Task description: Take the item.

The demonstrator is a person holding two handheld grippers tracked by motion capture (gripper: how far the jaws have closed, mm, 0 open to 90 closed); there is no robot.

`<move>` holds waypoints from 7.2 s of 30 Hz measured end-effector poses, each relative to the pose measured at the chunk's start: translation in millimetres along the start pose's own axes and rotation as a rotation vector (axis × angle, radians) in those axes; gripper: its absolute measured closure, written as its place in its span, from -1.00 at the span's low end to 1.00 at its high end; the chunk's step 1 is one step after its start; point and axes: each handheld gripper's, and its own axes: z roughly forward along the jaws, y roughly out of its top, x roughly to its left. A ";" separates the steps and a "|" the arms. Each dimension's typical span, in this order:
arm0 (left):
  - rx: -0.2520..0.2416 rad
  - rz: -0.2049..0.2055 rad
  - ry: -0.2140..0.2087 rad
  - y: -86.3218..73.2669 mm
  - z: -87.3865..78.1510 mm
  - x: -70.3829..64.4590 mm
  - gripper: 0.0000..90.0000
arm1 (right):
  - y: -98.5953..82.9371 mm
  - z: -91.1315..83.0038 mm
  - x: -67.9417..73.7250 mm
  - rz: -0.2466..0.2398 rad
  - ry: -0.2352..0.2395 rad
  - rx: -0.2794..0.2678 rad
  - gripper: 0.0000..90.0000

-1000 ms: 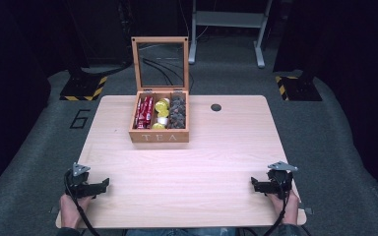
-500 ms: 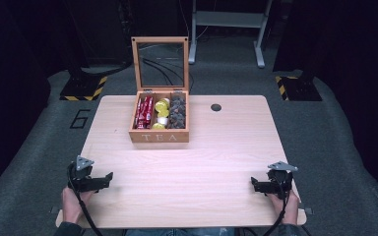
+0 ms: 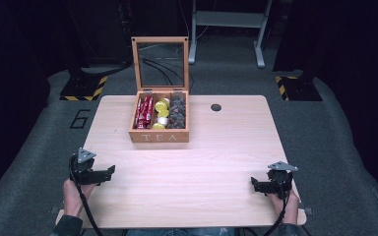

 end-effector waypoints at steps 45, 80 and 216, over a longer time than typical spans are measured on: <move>-0.039 0.104 -0.069 101.4 37.3 -25.5 -0.85 | -0.1 0.0 0.1 0.000 0.000 -0.001 -1.00; 0.001 0.048 -0.102 161.2 103.1 -24.0 -0.85 | 0.0 0.0 -0.2 -0.002 0.002 0.000 -1.00; -0.121 0.065 -0.200 190.4 84.0 -75.4 0.84 | -0.1 -0.1 0.1 -0.001 0.002 -0.002 -0.99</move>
